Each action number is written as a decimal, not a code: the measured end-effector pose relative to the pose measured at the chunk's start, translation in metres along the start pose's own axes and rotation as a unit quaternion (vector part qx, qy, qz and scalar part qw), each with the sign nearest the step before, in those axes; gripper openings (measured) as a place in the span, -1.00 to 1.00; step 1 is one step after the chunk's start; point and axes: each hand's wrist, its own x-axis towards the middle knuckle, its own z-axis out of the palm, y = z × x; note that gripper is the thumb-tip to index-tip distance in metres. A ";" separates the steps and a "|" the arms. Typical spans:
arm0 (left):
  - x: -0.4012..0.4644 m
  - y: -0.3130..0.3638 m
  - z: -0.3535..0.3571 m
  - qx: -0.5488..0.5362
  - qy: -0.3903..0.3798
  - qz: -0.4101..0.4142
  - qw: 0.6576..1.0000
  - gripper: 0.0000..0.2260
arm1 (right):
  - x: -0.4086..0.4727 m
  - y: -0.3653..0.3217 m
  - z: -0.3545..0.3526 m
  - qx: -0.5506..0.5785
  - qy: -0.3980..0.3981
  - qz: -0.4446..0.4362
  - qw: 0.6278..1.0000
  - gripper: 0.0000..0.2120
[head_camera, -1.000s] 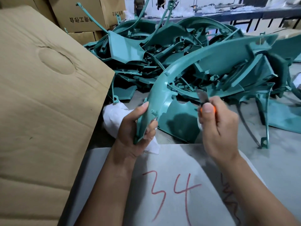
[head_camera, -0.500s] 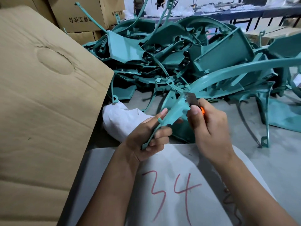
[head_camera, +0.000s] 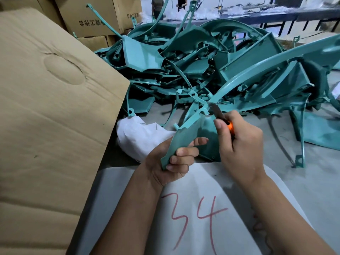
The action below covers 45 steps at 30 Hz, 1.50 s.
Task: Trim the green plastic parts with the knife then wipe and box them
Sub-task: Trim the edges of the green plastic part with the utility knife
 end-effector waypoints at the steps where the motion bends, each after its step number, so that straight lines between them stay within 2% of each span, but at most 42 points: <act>1: -0.001 0.000 0.000 -0.001 -0.008 -0.002 1.000 -0.69 | 0.000 -0.001 0.000 0.009 -0.012 -0.008 1.000 -0.77; 4: -0.001 0.000 0.000 -0.009 -0.036 -0.016 0.999 -0.63 | 0.001 -0.002 -0.001 0.018 -0.019 -0.023 0.999 -0.81; 6: -0.001 0.000 -0.001 -0.013 -0.035 -0.027 0.999 -0.63 | 0.001 -0.002 -0.003 -0.004 0.004 -0.016 1.000 -0.78; 9: 0.002 -0.001 -0.003 0.032 0.022 -0.014 0.999 -0.76 | 0.001 -0.001 -0.006 -0.075 0.051 0.012 0.996 -0.68; 11: 0.004 -0.001 -0.002 0.053 0.057 -0.001 0.997 -0.69 | 0.000 -0.002 -0.007 -0.112 0.077 0.019 0.991 -0.64; 16: 0.004 0.001 0.000 0.058 0.087 0.035 0.994 -0.75 | 0.005 0.003 -0.014 -0.071 0.166 0.082 0.980 -0.72; 20: 0.002 0.003 -0.001 0.066 0.102 0.029 0.992 -0.71 | 0.004 0.004 -0.014 -0.027 0.110 0.066 0.991 -0.78; 22: 0.004 0.002 0.000 0.089 0.113 0.017 0.989 -0.64 | 0.002 0.001 -0.013 0.059 0.088 0.082 0.991 -0.77; 26: 0.007 0.001 0.004 0.226 0.159 0.013 0.961 -0.63 | 0.006 0.000 -0.017 0.258 0.053 0.199 0.944 -0.60; 29: 0.003 0.003 0.001 0.268 0.147 0.034 0.952 -0.67 | 0.010 0.001 -0.020 0.366 -0.014 0.222 0.904 -0.68; 31: 0.000 0.004 -0.001 0.252 0.114 0.073 0.958 -0.68 | 0.011 0.001 -0.020 0.401 -0.001 0.240 0.884 -0.77; 33: -0.002 0.008 -0.003 0.211 0.073 0.099 0.970 -0.58 | 0.012 0.002 -0.018 0.442 0.017 0.256 0.860 -0.91; 35: -0.001 0.010 -0.003 0.169 0.028 0.119 0.978 -0.58 | 0.014 0.003 -0.017 0.489 0.036 0.285 0.823 -0.85; 37: 0.002 0.011 -0.004 0.152 0.049 0.175 0.972 -0.73 | 0.016 0.005 -0.019 0.528 0.065 0.326 0.781 -0.75; 38: 0.004 0.011 -0.006 0.182 0.075 0.221 0.955 -0.71 | 0.018 0.006 -0.020 0.537 0.078 0.348 0.764 -0.70; 39: 0.005 0.011 -0.008 0.234 0.102 0.261 0.931 -0.61 | 0.018 0.008 -0.021 0.535 0.091 0.371 0.753 -0.66; 41: 0.007 0.007 -0.012 0.311 0.113 0.304 0.893 -0.48 | 0.019 0.011 -0.021 0.514 0.112 0.403 0.749 -0.64; 43: 0.010 0.000 -0.014 0.320 0.050 0.327 0.888 -0.51 | 0.017 0.013 -0.017 0.485 0.105 0.419 0.760 -0.61; 44: 0.012 -0.004 -0.012 0.326 0.037 0.333 0.884 -0.54 | 0.016 0.013 -0.015 0.471 0.091 0.422 0.770 -0.61; 45: 0.014 -0.008 -0.011 0.342 0.059 0.338 0.875 -0.60 | 0.015 0.013 -0.014 0.460 0.075 0.421 0.778 -0.61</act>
